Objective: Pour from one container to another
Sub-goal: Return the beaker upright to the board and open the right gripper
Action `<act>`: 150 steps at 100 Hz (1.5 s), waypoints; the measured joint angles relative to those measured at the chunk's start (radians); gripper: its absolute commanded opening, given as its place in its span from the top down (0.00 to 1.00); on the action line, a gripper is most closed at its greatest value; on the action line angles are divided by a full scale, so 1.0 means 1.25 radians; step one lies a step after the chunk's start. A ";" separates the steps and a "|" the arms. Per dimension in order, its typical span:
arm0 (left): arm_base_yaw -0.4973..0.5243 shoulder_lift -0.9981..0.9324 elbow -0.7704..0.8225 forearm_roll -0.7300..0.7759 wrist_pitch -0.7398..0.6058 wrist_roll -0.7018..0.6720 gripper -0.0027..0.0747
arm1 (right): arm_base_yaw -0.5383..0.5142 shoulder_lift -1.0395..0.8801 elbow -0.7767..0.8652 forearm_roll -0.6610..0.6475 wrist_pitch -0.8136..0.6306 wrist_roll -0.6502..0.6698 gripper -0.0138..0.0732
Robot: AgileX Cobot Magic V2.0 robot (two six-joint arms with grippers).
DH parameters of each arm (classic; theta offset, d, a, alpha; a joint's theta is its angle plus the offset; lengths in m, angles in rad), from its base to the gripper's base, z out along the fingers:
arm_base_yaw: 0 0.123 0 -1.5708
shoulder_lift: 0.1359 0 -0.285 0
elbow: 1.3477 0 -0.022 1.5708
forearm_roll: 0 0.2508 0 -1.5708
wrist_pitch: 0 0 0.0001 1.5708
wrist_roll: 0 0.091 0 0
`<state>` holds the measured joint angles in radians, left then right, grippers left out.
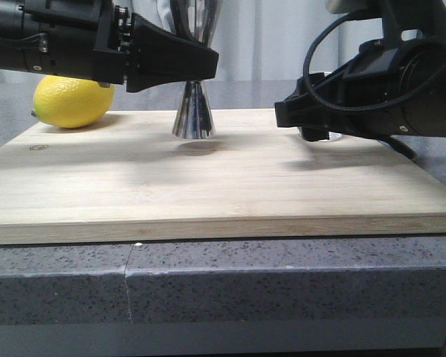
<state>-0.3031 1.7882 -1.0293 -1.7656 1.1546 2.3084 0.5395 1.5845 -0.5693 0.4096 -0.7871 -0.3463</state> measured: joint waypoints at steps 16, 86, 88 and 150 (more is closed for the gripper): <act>0.000 0.000 0.000 0.000 0.000 0.000 0.72 | 0.000 -0.024 0.000 0.000 0.033 0.000 0.28; 0.000 0.000 0.000 0.000 0.000 0.000 0.72 | -0.134 -0.453 0.000 -0.008 0.739 -0.031 0.29; 0.000 0.000 0.000 0.000 0.000 0.000 0.72 | -0.138 -0.466 0.000 -0.010 0.751 -0.032 0.29; 0.000 0.000 0.000 0.000 0.000 0.000 0.72 | -0.154 -0.611 0.000 -0.067 0.919 -0.034 0.29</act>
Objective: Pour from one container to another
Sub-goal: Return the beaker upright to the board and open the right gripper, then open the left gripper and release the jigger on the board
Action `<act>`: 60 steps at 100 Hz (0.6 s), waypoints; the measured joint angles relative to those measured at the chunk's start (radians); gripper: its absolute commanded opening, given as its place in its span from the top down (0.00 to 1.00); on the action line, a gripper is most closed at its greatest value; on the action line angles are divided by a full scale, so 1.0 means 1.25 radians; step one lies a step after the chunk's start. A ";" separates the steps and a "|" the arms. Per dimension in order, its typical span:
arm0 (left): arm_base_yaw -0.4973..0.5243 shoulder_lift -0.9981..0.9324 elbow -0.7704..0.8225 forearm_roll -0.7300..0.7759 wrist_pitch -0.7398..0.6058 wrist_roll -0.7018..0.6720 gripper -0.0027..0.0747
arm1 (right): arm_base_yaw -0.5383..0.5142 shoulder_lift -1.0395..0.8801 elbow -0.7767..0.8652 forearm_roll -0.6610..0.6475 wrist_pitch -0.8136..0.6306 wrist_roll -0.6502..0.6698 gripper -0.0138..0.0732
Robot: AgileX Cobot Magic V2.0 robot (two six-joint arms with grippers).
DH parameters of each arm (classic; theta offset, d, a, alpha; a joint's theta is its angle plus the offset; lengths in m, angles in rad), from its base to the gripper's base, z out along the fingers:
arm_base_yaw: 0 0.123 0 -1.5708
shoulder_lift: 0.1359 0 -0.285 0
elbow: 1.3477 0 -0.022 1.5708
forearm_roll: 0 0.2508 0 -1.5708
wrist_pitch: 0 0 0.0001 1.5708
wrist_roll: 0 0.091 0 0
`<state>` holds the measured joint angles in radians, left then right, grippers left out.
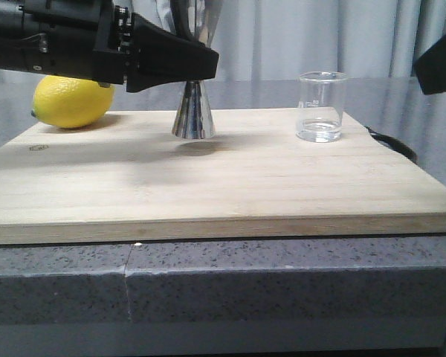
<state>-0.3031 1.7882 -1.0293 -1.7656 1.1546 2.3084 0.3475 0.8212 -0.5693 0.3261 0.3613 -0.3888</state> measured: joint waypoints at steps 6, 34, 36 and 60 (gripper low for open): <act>0.000 0.000 0.000 0.000 0.000 0.000 0.72 | 0.000 0.000 0.000 0.000 0.001 0.000 0.29; 0.000 0.000 0.000 0.000 0.000 0.000 0.72 | 0.000 -0.002 0.000 0.000 0.006 0.000 0.29; 0.000 0.000 0.000 0.000 0.000 0.000 0.72 | 0.000 -0.002 0.000 0.000 0.006 0.000 0.29; 0.015 0.000 0.000 0.000 0.000 0.000 0.72 | 0.000 -0.002 0.000 -0.002 0.006 0.000 0.29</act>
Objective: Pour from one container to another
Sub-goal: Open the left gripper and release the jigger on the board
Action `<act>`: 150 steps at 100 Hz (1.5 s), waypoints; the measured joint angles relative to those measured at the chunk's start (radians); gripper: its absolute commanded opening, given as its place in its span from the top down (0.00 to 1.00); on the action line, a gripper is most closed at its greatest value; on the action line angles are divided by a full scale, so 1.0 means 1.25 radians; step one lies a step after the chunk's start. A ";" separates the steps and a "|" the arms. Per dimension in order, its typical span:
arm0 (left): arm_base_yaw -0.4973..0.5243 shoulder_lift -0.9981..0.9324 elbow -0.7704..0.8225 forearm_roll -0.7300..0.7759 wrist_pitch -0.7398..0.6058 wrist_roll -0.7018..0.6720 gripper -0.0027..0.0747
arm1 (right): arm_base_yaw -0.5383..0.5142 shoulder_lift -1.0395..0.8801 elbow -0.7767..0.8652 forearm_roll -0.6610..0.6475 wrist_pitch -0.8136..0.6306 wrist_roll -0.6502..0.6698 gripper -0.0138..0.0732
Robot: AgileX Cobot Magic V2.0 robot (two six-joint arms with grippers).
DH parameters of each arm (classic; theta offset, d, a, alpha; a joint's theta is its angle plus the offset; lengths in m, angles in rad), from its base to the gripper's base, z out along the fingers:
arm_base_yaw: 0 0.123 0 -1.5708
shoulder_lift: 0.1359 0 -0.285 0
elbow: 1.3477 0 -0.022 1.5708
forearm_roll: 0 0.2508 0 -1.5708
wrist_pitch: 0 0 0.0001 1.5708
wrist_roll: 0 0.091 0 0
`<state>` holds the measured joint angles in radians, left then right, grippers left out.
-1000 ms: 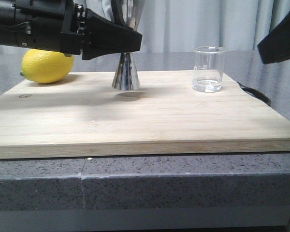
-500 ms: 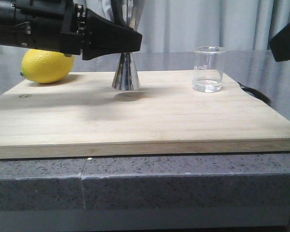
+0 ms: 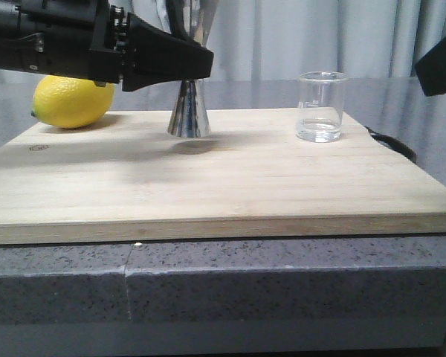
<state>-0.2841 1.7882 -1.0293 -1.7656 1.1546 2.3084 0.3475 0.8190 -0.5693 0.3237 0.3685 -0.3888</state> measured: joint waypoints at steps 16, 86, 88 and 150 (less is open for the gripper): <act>0.029 0.000 0.000 0.000 0.000 0.000 0.72 | 0.000 0.000 0.000 -0.004 0.000 0.000 0.29; 0.056 0.030 0.000 0.015 0.001 -0.002 0.72 | 0.000 0.000 0.000 -0.019 -0.035 0.000 0.29; 0.057 0.030 0.000 0.015 0.001 -0.002 0.72 | 0.000 0.000 0.000 -0.019 -0.035 0.000 0.29; 0.059 0.030 0.000 0.016 0.001 -0.002 0.65 | 0.000 0.000 0.000 -0.019 -0.042 0.000 0.29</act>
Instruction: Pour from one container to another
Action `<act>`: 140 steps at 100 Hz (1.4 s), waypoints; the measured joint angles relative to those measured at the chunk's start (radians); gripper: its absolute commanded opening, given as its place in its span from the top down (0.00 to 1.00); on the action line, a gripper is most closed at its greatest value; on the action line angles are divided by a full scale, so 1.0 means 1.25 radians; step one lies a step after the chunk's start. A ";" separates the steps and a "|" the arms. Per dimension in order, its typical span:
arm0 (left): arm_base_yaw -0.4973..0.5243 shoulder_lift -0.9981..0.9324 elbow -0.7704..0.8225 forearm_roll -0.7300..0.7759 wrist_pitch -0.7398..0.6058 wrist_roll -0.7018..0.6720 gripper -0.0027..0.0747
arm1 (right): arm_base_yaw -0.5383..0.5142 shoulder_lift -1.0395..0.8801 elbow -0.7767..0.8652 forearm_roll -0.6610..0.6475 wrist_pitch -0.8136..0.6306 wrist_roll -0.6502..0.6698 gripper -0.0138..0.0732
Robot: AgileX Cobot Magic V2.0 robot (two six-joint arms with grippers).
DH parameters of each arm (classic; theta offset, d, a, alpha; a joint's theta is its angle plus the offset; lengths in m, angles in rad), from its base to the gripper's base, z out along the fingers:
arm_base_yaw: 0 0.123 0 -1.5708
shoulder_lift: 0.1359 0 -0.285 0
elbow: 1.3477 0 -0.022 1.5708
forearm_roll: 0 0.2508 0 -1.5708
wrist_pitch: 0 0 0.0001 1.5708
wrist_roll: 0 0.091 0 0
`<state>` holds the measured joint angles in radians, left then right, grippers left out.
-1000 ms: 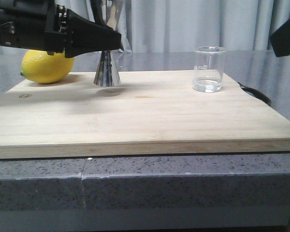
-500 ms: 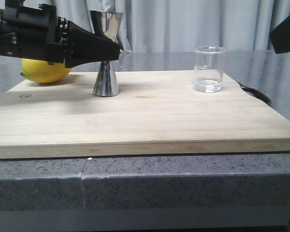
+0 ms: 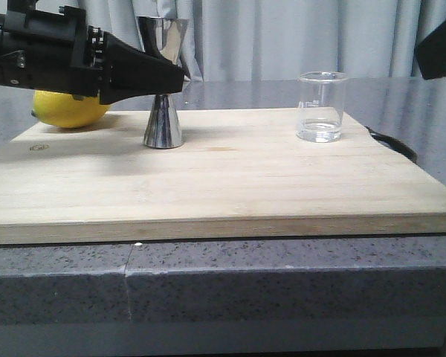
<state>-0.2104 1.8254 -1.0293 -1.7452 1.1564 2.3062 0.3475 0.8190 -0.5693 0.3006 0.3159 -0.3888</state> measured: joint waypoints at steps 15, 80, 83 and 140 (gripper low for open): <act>0.000 0.000 0.000 0.000 0.000 0.000 0.58 | 0.000 0.000 0.000 0.000 0.000 0.000 0.29; 0.000 -0.159 0.000 0.204 -0.183 -0.208 0.31 | 0.000 0.000 0.000 0.000 0.000 -0.005 0.29; 0.000 -0.177 0.000 0.222 -0.195 -0.226 0.31 | 0.000 0.000 0.000 0.000 0.000 -0.005 0.29; 0.000 -0.623 0.000 1.004 -0.268 -1.054 0.31 | -0.062 0.000 -0.076 -0.016 0.241 0.026 0.29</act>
<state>-0.2104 1.0472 -1.0293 -0.4907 0.8217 0.9884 0.2701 0.8190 -0.6647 0.2809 0.6166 -0.3561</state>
